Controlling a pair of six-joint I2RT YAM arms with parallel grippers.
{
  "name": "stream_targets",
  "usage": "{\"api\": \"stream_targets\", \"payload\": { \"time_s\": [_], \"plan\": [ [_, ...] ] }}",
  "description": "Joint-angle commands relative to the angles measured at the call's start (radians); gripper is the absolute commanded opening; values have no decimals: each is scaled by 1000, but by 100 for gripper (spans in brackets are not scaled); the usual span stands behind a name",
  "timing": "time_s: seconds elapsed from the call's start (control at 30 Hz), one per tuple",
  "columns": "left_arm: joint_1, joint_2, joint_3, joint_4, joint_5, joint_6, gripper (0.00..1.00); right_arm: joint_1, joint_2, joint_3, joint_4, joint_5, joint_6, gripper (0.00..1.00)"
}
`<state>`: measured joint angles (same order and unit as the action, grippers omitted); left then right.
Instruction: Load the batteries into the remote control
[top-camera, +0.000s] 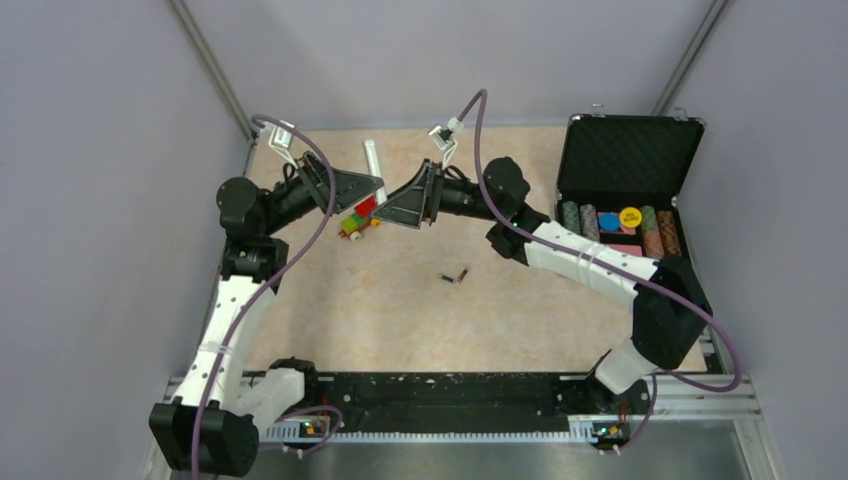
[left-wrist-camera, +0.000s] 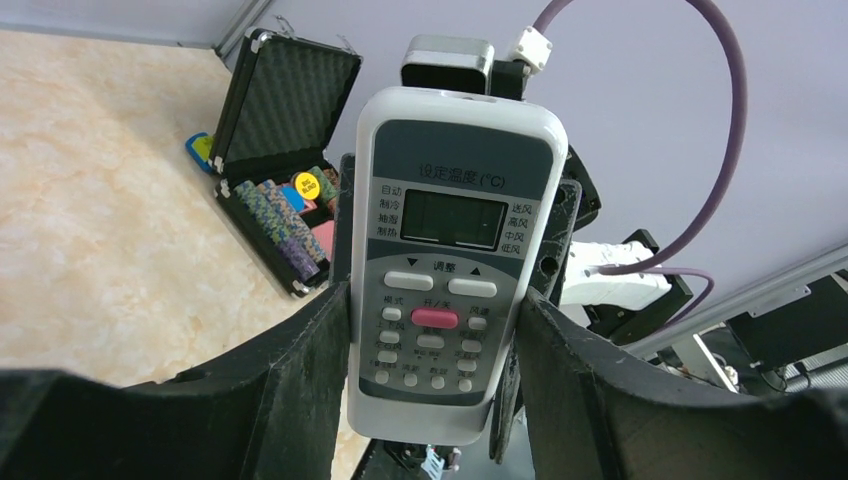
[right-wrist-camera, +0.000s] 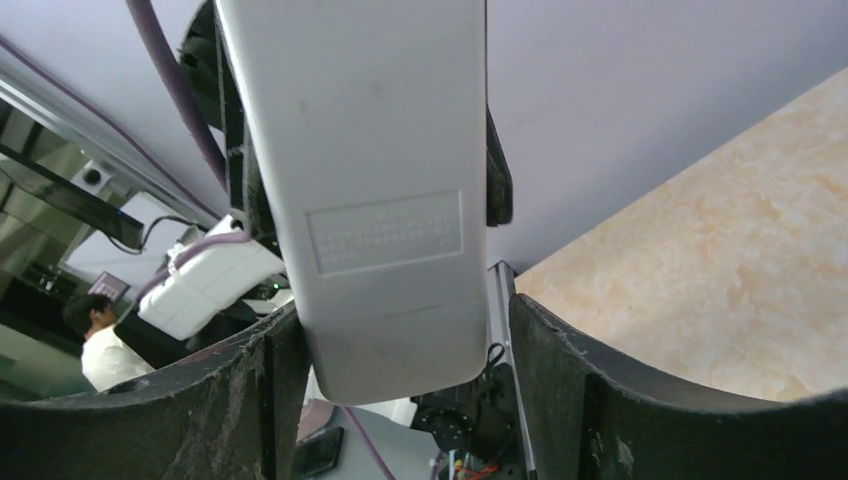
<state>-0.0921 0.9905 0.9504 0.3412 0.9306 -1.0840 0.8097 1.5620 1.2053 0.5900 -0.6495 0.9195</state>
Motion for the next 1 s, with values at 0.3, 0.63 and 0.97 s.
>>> {"api": "stream_targets", "payload": {
  "time_s": [0.3, 0.63, 0.97],
  "plan": [
    [-11, -18, -2, 26, 10, 35, 50, 7, 8, 12, 52, 19, -19, 21],
    [-11, -16, 100, -469, -199, 453, 84, 37, -26, 91, -508, 276, -537, 21],
    [-11, 57, 84, -614, -332, 457, 77, 134, -21, 114, -657, 601, -778, 21]
  ]
}}
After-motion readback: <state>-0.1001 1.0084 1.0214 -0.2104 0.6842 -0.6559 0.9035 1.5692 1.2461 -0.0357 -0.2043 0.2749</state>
